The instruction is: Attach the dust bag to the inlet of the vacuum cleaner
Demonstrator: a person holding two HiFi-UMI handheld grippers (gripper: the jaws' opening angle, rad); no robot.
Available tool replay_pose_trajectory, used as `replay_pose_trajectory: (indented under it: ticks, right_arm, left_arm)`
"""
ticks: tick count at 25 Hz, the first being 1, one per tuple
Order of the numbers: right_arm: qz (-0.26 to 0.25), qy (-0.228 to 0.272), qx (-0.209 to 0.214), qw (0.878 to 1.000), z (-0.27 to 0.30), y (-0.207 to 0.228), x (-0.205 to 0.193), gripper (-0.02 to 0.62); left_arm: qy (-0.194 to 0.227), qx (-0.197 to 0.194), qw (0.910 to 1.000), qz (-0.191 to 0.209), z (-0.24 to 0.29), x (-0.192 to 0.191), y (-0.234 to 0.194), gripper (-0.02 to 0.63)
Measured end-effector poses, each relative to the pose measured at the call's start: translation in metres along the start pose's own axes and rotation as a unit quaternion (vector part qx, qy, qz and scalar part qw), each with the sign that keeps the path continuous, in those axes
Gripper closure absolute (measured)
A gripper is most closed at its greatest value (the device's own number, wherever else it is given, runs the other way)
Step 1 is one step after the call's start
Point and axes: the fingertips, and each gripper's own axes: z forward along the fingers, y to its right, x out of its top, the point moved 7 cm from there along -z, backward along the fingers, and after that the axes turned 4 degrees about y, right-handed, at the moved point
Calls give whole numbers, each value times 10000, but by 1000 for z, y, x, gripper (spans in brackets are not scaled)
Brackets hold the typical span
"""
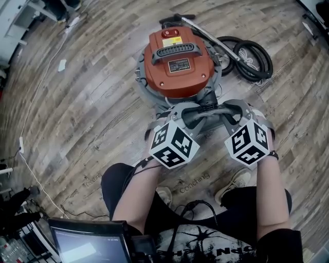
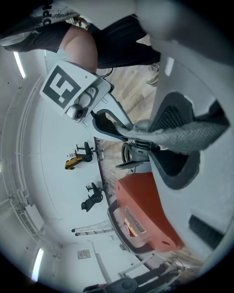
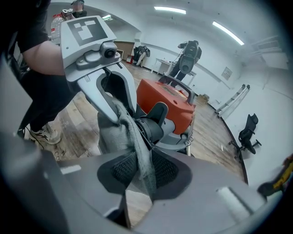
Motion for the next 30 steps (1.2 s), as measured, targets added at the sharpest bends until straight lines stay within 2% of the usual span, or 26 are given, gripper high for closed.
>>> replay_pose_trajectory:
  ticks: [4, 7, 10, 12, 14, 17, 18, 20, 21, 23, 25, 27, 30]
  right_arm:
    - [271, 226, 301, 9989, -11, 3, 1, 428]
    - [499, 490, 540, 9961, -22, -1, 5, 373]
    - [587, 835, 497, 9935, -37, 1, 7, 347]
    - [683, 1128, 411, 9904, -48, 9, 7, 351]
    - [810, 1448, 312, 9856, -59, 19, 8, 378]
    - [1011, 1996, 127, 9746, -74, 36, 7, 486]
    - [1099, 2127, 29, 9709, -77, 43, 7, 533]
    - [1158, 2359, -127, 9648, -78, 53, 8, 586]
    - [1158, 2473, -164, 9618, -76, 56, 8, 589]
    - [1198, 2600, -150, 9580, -73, 56, 8, 589]
    - [1277, 2616, -58, 9567, -70, 59, 8, 589]
    - [1373, 2728, 37, 9522, -73, 63, 10, 589]
    - [1701, 2922, 172, 9409, -100, 66, 12, 590]
  left_arm:
    - [185, -89, 9997, -162, -7, 0, 1, 479]
    - [761, -99, 9959, -476, -20, 7, 0, 457]
    - [1357, -11, 9887, -639, -38, 14, -3, 454]
    - [1745, 76, 9824, -660, -51, 20, -6, 457]
    - [1938, 99, 9802, -402, -63, 25, -9, 465]
    - [1766, 53, 9843, -6, -75, 27, -4, 504]
    - [1749, 83, 9845, 47, -78, 26, -3, 527]
    - [1717, 176, 9850, 3, -84, 19, -2, 571]
    - [1683, 232, 9854, -108, -87, 13, -3, 604]
    - [1655, 384, 9843, -476, -93, 3, -4, 604]
    - [1774, 613, 9774, -975, -100, 2, -6, 604]
    - [1864, 810, 9698, -1351, -111, 12, -6, 604]
    - [1809, 903, 9655, -1641, -132, 38, -3, 604]
